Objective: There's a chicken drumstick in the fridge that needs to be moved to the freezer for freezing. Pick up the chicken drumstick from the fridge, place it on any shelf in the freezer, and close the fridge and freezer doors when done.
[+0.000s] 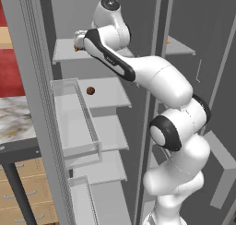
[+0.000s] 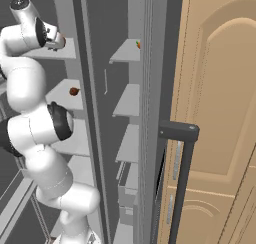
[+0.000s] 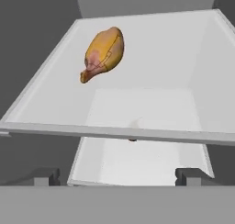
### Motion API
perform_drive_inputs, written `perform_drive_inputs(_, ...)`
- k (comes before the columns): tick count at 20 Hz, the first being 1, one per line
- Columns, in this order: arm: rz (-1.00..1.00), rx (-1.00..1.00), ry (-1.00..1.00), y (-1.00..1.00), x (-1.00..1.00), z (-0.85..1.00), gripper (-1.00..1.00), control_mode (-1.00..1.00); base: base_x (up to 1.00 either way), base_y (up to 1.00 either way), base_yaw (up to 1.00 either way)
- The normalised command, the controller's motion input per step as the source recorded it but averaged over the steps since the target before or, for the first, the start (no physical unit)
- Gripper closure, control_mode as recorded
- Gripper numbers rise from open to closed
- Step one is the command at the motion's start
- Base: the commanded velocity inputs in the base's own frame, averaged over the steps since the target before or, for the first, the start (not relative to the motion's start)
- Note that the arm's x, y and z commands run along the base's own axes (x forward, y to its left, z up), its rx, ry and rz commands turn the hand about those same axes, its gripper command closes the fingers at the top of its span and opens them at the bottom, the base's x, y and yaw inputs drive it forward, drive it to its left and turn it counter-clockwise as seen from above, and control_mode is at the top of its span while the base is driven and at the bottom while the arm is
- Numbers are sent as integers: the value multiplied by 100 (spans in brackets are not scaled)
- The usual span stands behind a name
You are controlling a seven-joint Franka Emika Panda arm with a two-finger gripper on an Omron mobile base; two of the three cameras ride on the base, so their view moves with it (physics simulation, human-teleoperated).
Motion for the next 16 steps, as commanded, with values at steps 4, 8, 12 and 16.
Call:
perform_drive_inputs(4, -1, 3, 0, 14, 29, 0, -100, -100, 0, 0, 0)
perform_drive_inputs(8, -5, 0, 0, 29, 36, -6, -100, -100, 0, 0, 0)
perform_drive_inputs(12, -6, -1, 0, 36, 50, -11, -100, -100, 0, 0, 0)
perform_drive_inputs(16, -6, 0, 4, 26, 54, 0, -100, -100, 0, 0, 0)
